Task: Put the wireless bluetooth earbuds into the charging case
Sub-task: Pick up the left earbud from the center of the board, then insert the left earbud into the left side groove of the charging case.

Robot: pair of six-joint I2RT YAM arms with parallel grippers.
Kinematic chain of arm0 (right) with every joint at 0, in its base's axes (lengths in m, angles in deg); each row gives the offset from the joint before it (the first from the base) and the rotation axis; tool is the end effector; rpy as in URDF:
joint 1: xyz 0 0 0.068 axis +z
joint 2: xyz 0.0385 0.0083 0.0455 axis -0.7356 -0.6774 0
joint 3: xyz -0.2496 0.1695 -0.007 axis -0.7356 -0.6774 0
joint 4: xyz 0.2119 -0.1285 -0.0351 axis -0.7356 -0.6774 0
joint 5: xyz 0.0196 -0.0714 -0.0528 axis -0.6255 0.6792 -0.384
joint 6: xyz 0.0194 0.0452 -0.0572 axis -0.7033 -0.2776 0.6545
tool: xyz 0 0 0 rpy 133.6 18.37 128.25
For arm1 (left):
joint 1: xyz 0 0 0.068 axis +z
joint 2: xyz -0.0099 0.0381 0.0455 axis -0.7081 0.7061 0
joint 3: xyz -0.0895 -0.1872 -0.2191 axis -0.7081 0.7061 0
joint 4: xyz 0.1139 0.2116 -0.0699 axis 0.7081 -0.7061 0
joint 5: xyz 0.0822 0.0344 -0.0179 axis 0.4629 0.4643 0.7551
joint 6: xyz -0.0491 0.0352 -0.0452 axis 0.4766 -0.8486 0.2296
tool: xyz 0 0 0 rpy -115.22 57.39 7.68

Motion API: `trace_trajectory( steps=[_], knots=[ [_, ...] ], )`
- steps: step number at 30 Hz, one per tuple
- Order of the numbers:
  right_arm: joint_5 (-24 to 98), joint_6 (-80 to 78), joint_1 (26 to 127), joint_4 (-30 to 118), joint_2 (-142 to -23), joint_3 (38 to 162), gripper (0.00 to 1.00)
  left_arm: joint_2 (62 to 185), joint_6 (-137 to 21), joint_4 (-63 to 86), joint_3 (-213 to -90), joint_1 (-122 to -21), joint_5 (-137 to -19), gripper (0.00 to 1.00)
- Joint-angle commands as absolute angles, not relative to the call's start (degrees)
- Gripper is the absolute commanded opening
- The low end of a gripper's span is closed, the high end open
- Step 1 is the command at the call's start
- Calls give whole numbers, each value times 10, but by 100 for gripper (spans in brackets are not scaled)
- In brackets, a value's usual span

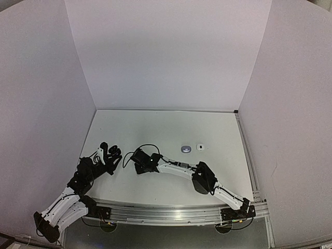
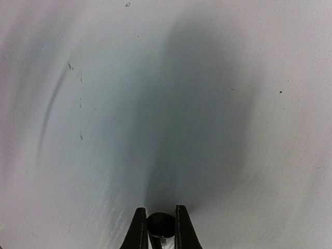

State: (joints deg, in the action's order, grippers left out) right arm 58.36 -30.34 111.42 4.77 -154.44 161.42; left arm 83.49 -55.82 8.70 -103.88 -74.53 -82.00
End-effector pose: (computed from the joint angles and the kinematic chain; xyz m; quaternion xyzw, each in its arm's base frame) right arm 0.2754 0.5323 0.1284 -0.1946 0.9293 0.1530 0.2740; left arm 0.1269 -0.0875 0.2698 0.1759 0.7547 -0.3073 0.5524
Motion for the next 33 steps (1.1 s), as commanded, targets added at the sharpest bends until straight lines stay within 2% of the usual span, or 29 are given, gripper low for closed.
trace_trajectory(
  steps=[1,5,8,12,16,23,29,33],
  knots=[
    [576,-302,1103,9,-1463,1611,0,835,-567,121,-1056,-743,-835,0],
    [621,-291,1100,19,-1376,1589,0,843,-575,127,-1066,-743,-852,0],
    [678,-264,1102,68,-1264,1513,0,856,-586,134,-1080,-743,-876,0],
    [723,-199,1111,256,-1115,1361,0,888,-603,153,-1107,-742,-912,0],
    [736,-128,1115,380,-1009,1251,0,935,-643,152,-1149,-743,-937,0],
    [628,-28,1115,526,-962,1211,0,1029,-748,58,-1269,-743,-979,0],
    [564,-28,1117,591,-985,1241,0,1086,-778,141,-1285,-747,-987,0],
    [557,-25,1126,639,-1004,1239,0,1121,-799,234,-1269,-762,-931,0]
  ],
)
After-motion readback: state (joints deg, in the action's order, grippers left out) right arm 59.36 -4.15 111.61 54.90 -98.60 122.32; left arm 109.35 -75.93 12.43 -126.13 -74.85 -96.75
